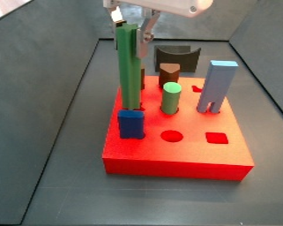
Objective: Pick up the star object. Move up. Place the star object on the fixture. Regrasp the star object. Move to above the board. Insert the star object.
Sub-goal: Insert the star object.
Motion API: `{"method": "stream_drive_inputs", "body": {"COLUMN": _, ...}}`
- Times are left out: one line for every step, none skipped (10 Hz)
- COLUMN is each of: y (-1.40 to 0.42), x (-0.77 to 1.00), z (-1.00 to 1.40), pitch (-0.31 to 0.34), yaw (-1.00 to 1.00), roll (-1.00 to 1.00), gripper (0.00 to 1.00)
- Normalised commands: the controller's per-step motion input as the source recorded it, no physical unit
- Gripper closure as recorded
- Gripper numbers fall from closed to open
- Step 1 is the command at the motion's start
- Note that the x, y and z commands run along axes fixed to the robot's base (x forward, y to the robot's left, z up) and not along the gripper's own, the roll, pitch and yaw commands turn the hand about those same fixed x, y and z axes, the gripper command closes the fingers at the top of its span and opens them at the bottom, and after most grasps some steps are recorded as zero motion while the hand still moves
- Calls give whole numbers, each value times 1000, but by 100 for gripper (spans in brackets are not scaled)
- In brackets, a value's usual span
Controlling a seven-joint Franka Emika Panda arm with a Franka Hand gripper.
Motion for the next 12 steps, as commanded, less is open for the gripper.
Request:
{"method": "stream_drive_inputs", "body": {"y": -100, "x": 74, "z": -311, "pitch": 0, "yaw": -91, "roll": -36, "gripper": 100}}
{"method": "stream_drive_inputs", "body": {"y": -69, "x": 297, "z": -294, "pitch": -16, "yaw": -157, "roll": -71, "gripper": 100}}
{"method": "stream_drive_inputs", "body": {"y": -54, "x": 274, "z": -263, "pitch": 0, "yaw": -169, "roll": -37, "gripper": 100}}
{"method": "stream_drive_inputs", "body": {"y": -11, "x": 209, "z": -266, "pitch": 0, "yaw": -117, "roll": 0, "gripper": 100}}
{"method": "stream_drive_inputs", "body": {"y": 0, "x": 157, "z": -331, "pitch": 0, "yaw": 0, "roll": 14, "gripper": 100}}
{"method": "stream_drive_inputs", "body": {"y": 0, "x": 29, "z": -406, "pitch": 0, "yaw": 0, "roll": 74, "gripper": 100}}
{"method": "stream_drive_inputs", "body": {"y": 0, "x": 37, "z": -489, "pitch": -24, "yaw": 23, "roll": 20, "gripper": 100}}
{"method": "stream_drive_inputs", "body": {"y": 31, "x": 246, "z": -491, "pitch": -16, "yaw": 103, "roll": 0, "gripper": 100}}
{"method": "stream_drive_inputs", "body": {"y": 0, "x": 177, "z": -469, "pitch": -41, "yaw": 66, "roll": 39, "gripper": 100}}
{"method": "stream_drive_inputs", "body": {"y": 0, "x": 169, "z": -451, "pitch": -29, "yaw": 11, "roll": 39, "gripper": 100}}
{"method": "stream_drive_inputs", "body": {"y": 0, "x": 69, "z": -414, "pitch": -77, "yaw": 11, "roll": 81, "gripper": 100}}
{"method": "stream_drive_inputs", "body": {"y": 0, "x": 0, "z": -129, "pitch": -70, "yaw": 0, "roll": 0, "gripper": 100}}
